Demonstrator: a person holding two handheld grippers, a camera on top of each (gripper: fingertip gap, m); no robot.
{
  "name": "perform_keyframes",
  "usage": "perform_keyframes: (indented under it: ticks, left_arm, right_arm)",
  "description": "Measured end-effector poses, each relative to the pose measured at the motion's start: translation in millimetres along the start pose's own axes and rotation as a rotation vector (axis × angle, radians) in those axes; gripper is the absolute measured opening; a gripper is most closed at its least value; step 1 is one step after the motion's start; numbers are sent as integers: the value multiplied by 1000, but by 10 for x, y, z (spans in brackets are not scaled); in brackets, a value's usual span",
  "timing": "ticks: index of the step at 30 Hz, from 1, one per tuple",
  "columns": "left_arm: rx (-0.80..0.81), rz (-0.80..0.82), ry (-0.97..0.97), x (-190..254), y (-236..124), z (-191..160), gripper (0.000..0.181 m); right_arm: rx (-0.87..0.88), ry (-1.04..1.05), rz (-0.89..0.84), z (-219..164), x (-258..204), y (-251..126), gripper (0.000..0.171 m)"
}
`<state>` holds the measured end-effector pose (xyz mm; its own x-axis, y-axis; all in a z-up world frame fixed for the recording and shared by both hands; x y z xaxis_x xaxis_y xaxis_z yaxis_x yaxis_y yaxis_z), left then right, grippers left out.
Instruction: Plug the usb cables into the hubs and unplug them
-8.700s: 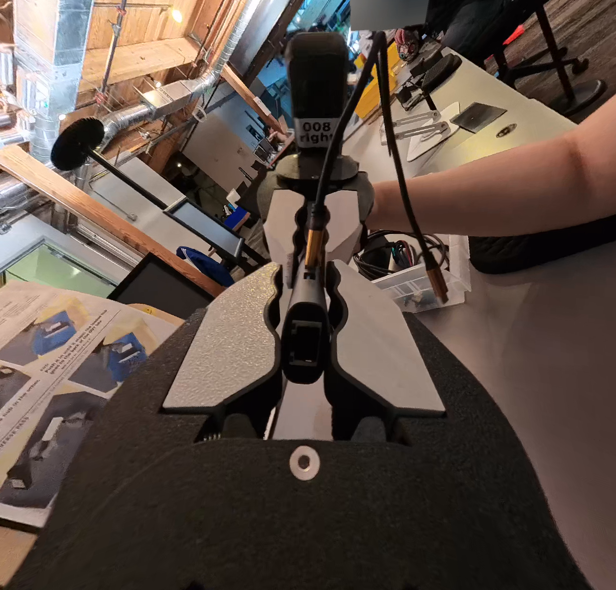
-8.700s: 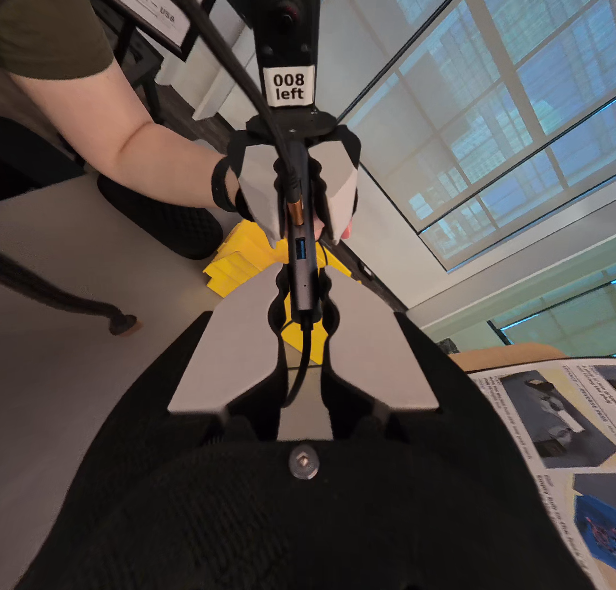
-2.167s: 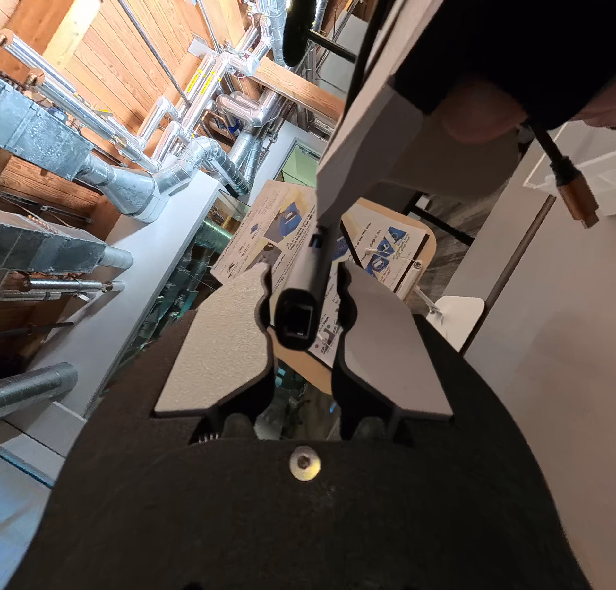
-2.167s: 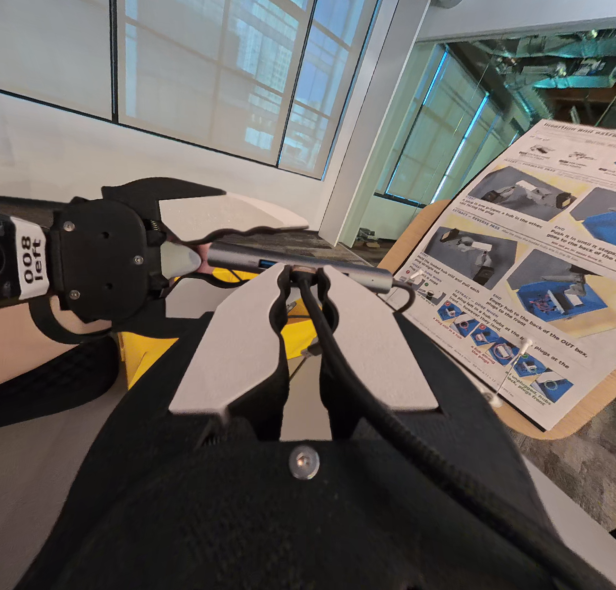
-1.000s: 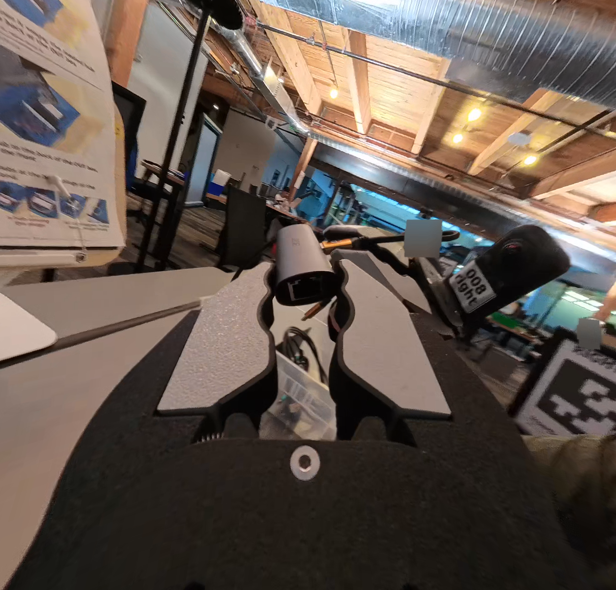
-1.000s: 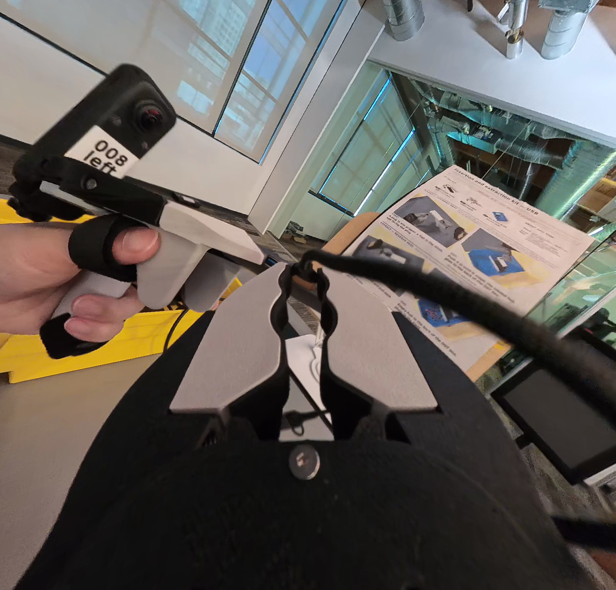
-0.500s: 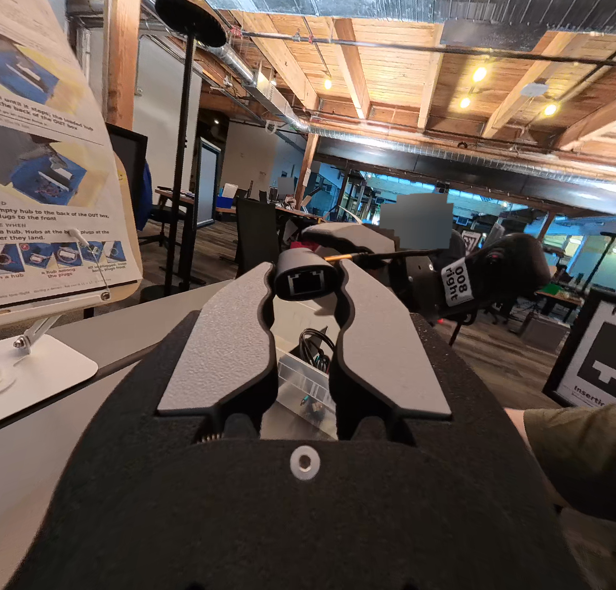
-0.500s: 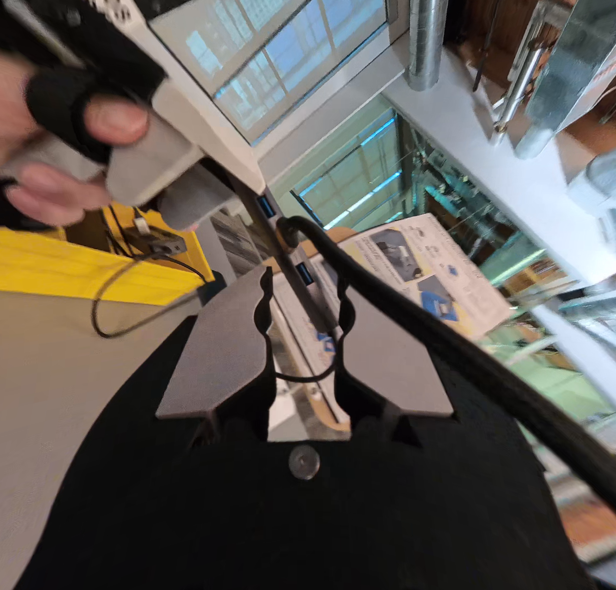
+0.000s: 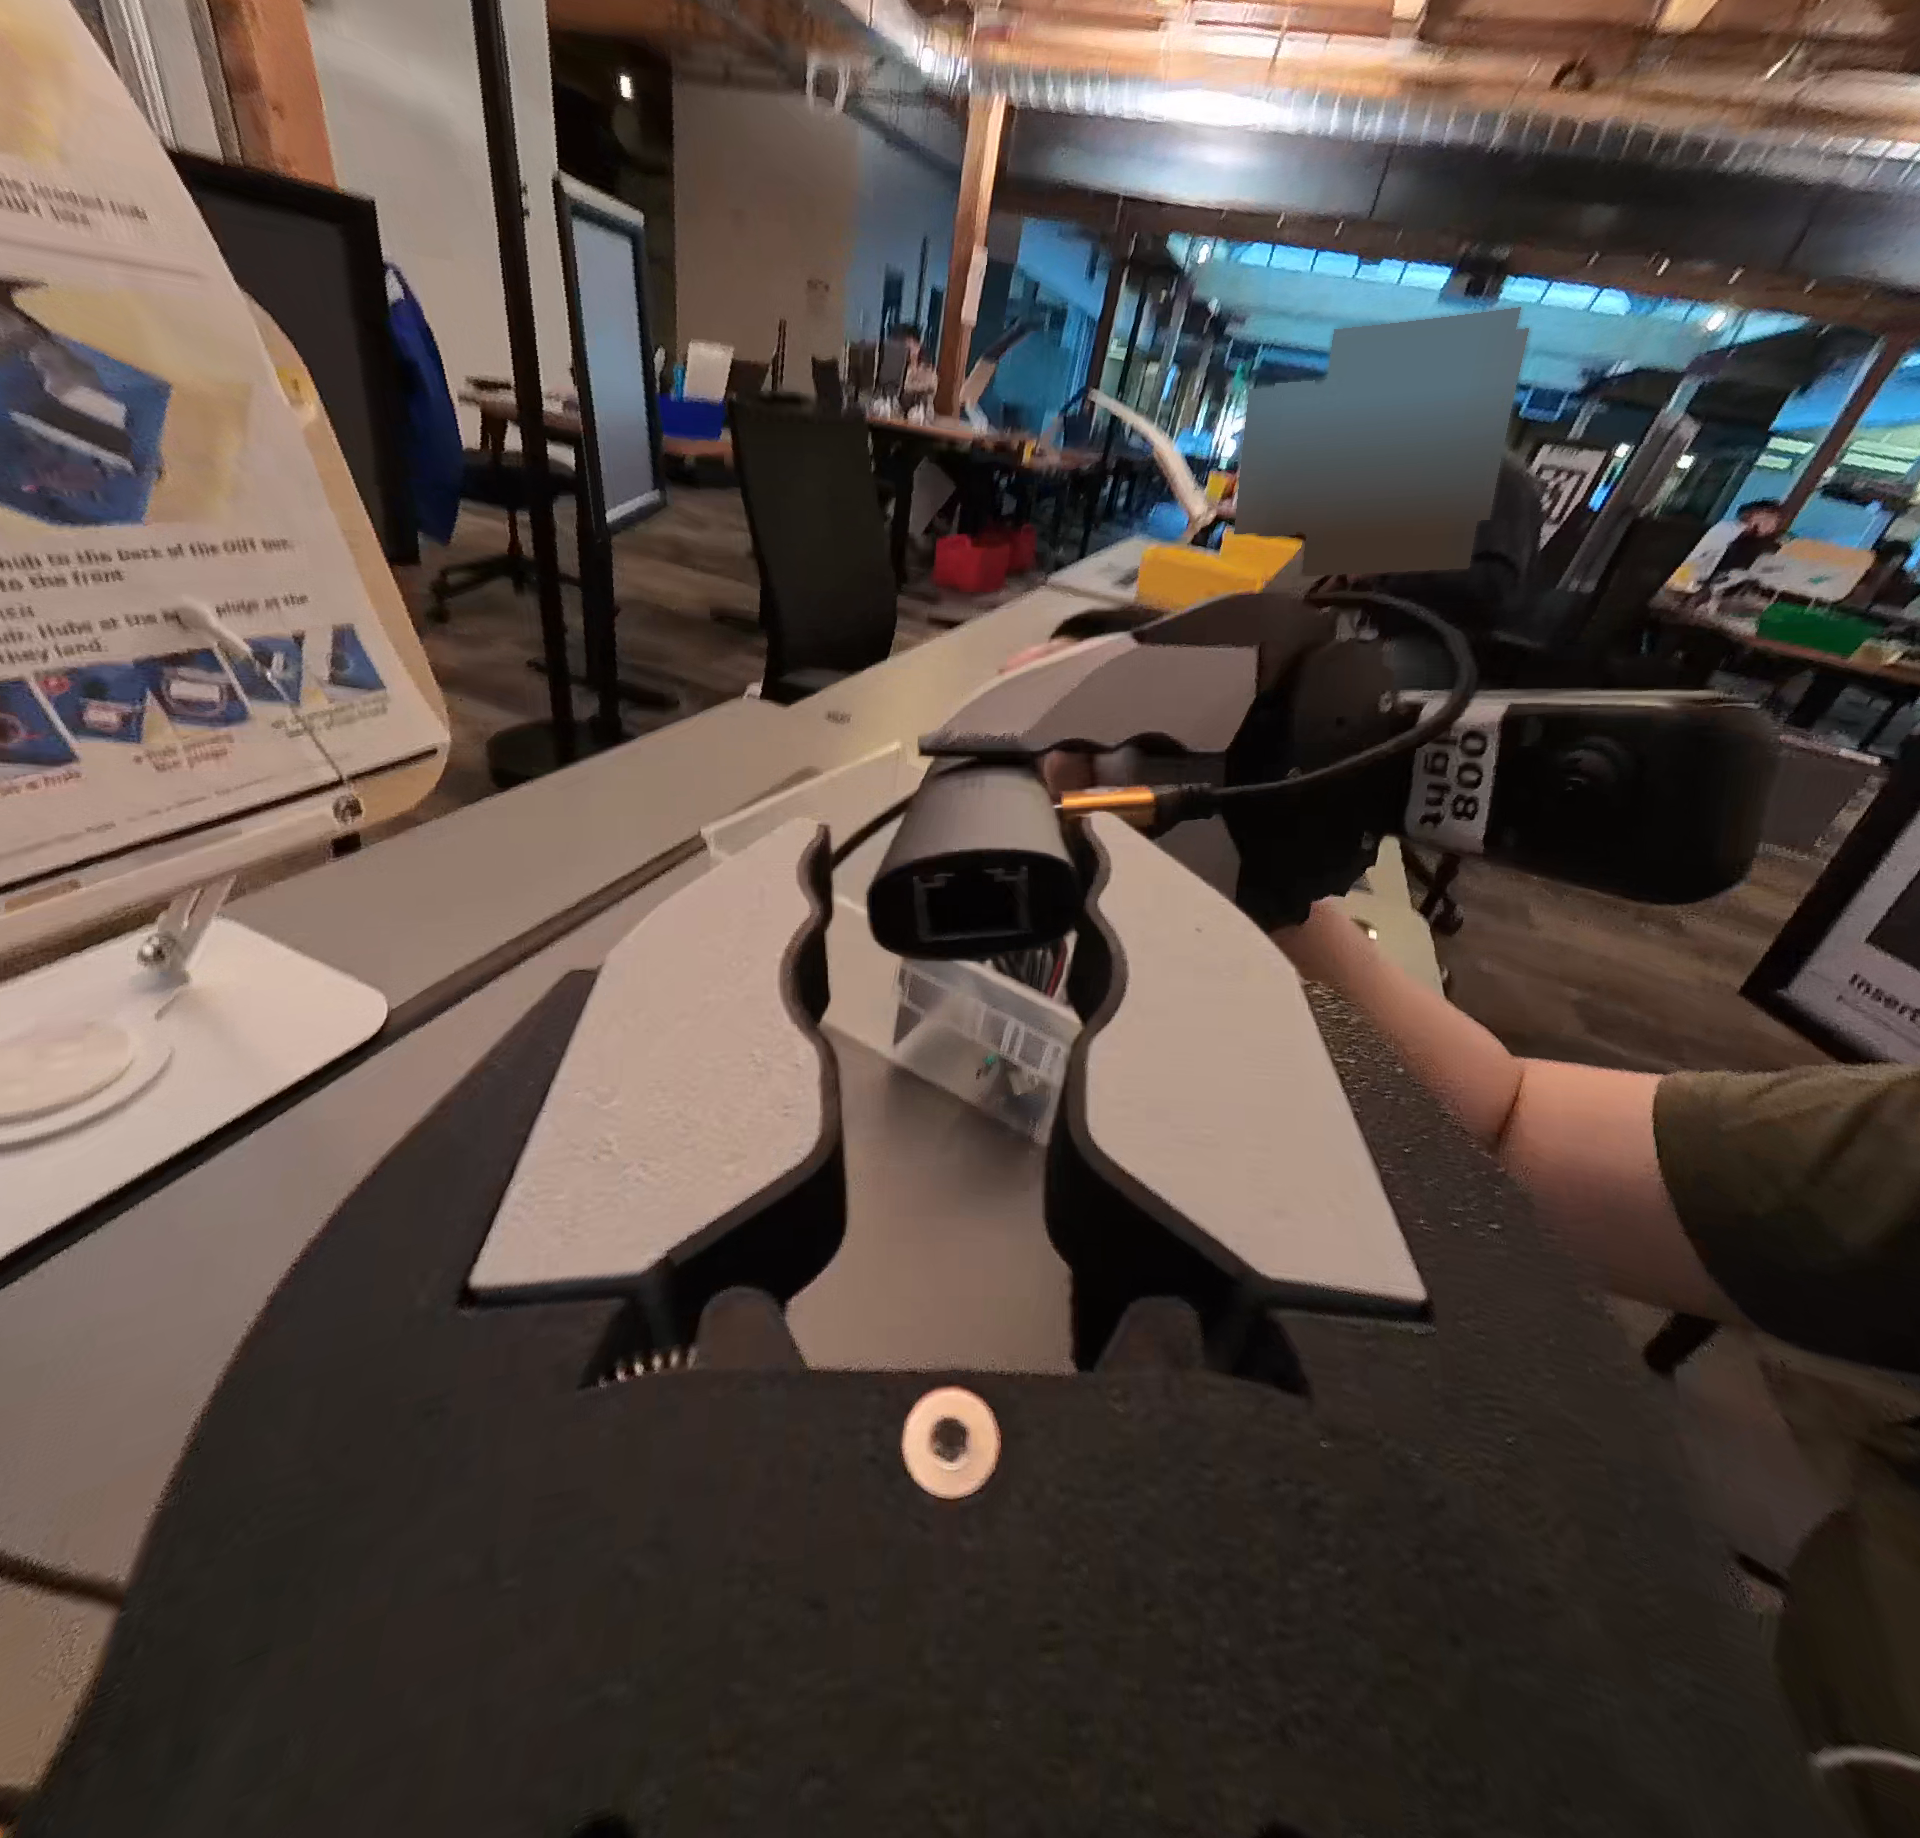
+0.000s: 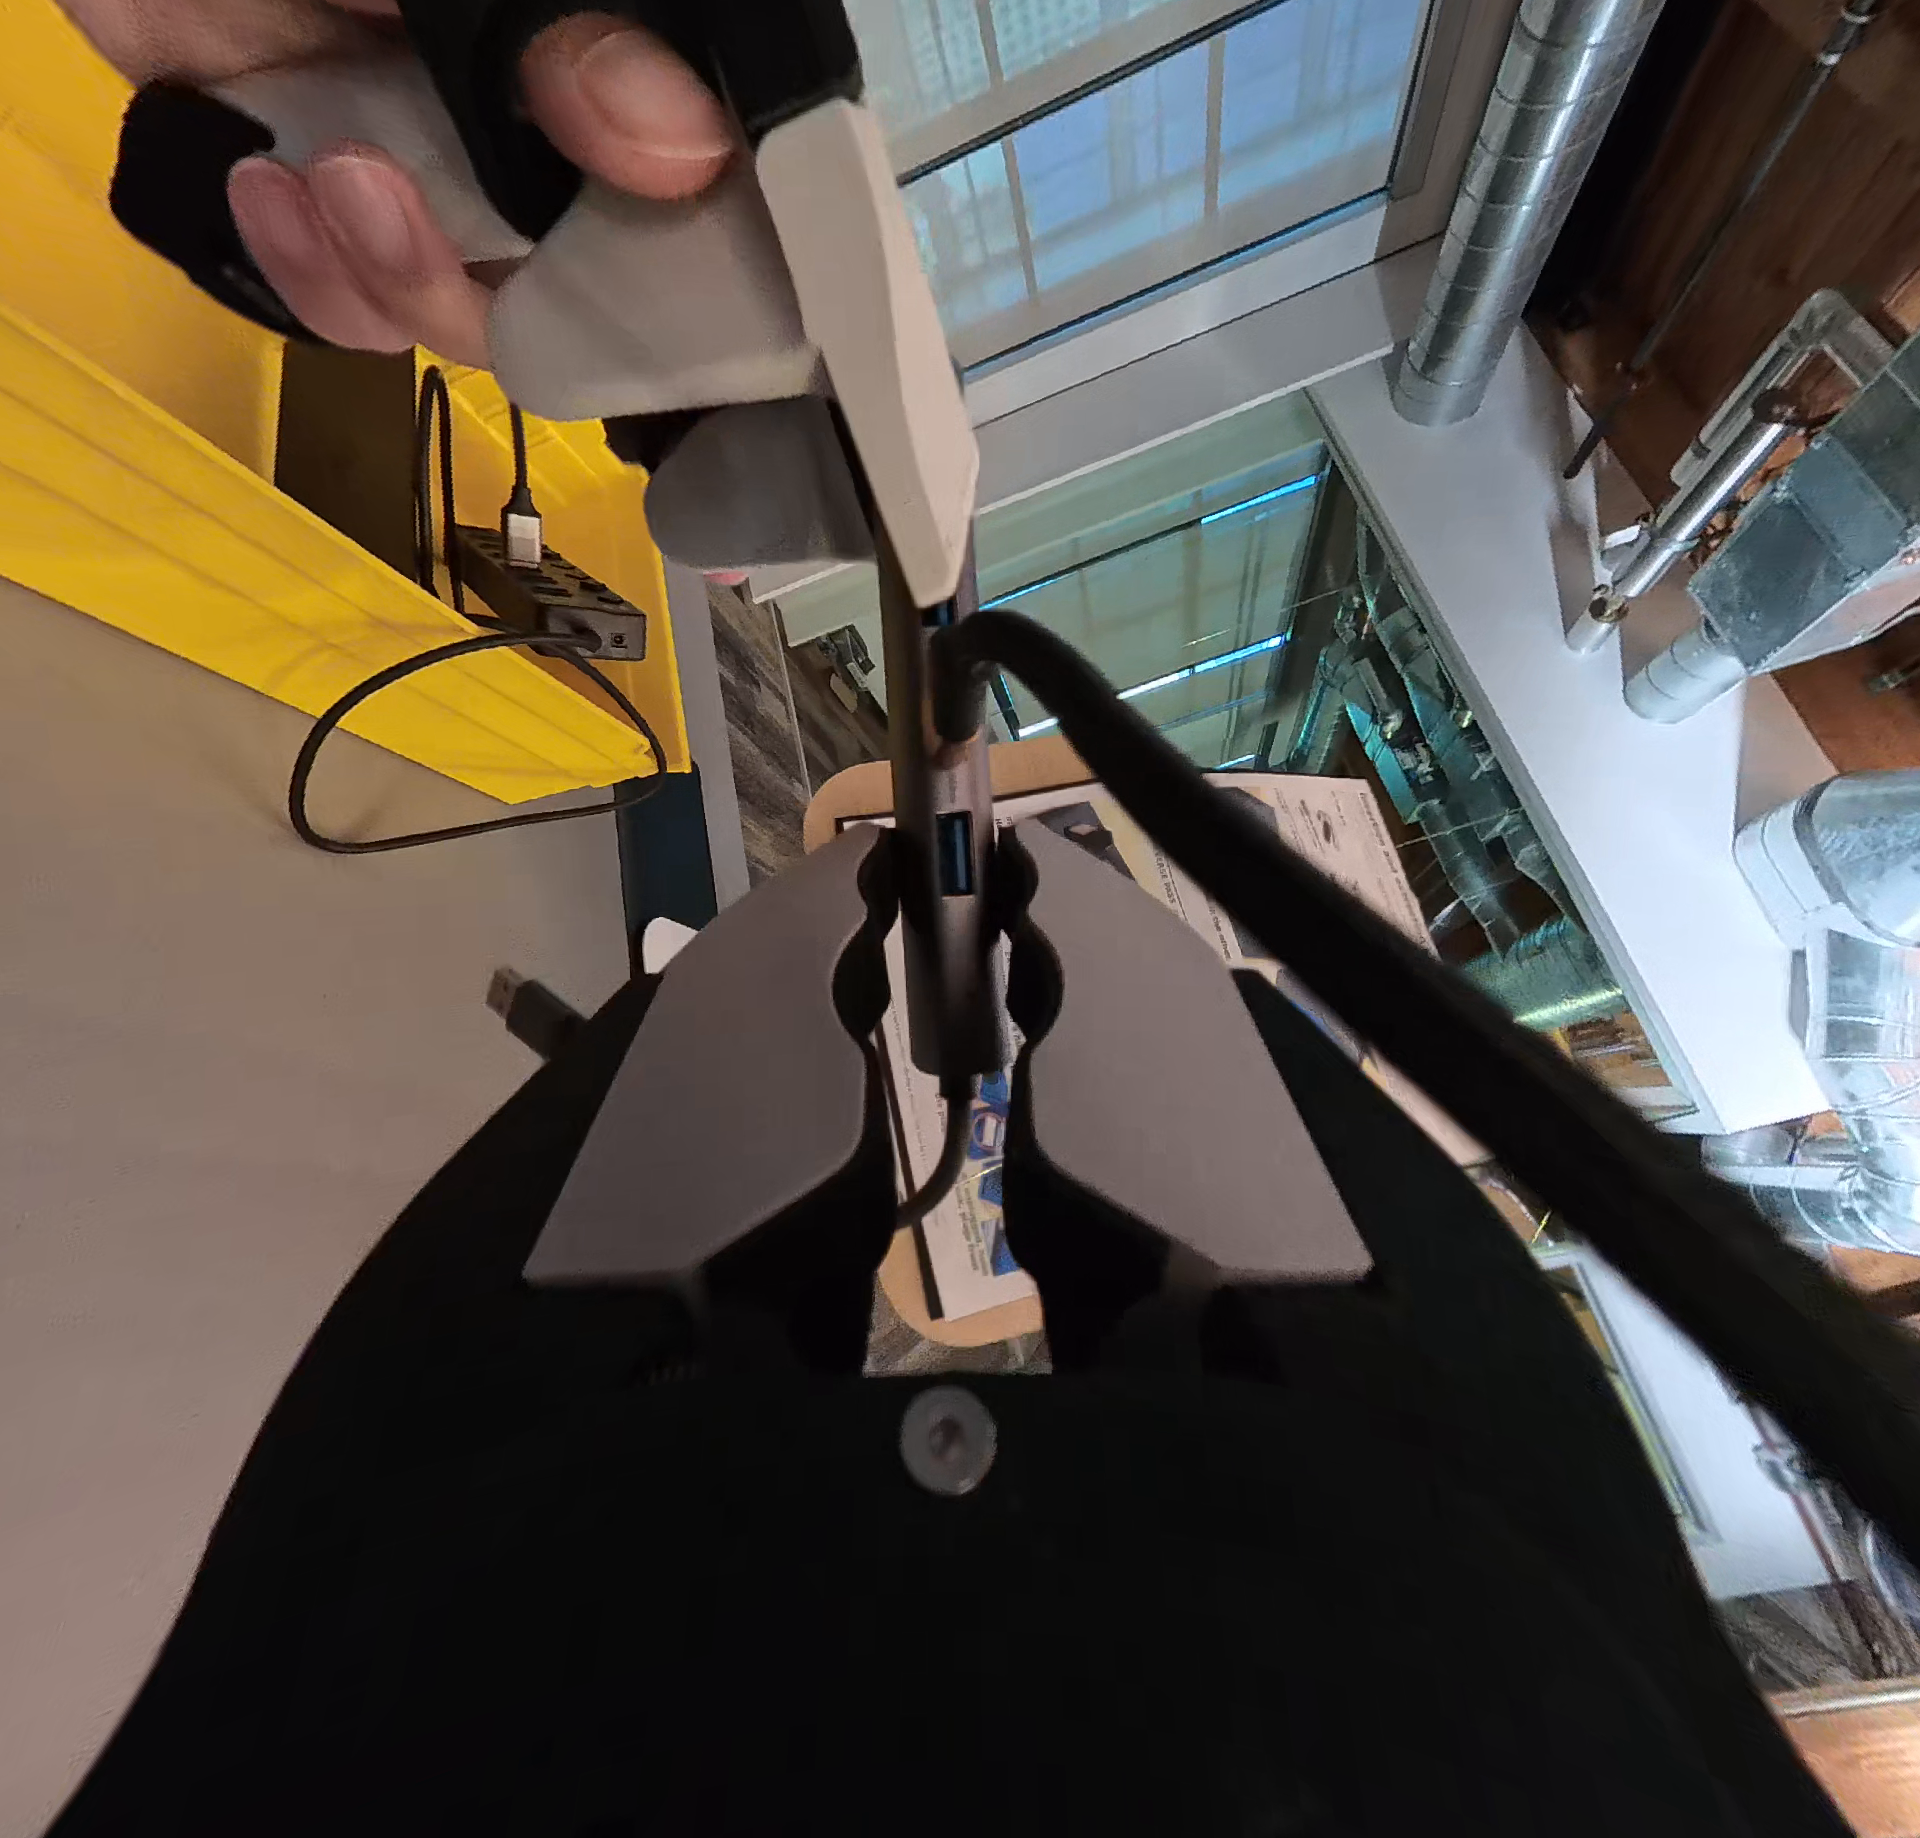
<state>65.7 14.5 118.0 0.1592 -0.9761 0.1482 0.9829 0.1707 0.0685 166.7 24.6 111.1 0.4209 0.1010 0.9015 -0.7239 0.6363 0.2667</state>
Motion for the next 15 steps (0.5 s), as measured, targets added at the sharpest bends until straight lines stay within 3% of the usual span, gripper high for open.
perform_keyframes:
  ticks: [4, 15]
  left_arm:
    - [-21, -52, -11, 13, 15, -30, 33]
    - [-44, -76, -30, 6, 41, -71, 34]
  right_arm:
    - [18, -43, 1, -12, -14, -15, 19]
    - [57, -156, -13, -17, -13, -74, 19]
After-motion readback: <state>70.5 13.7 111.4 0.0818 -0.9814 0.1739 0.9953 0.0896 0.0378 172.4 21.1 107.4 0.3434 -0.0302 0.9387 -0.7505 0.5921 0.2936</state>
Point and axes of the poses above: each gripper's, where its closed fingertips meet, y out along the fingers, z out of its top, x = y × z across the jaws, the point moved 5 cm from there along -y, back along the fingers, and after that the axes turned 14 degrees about -z, right-handed, at the moved point
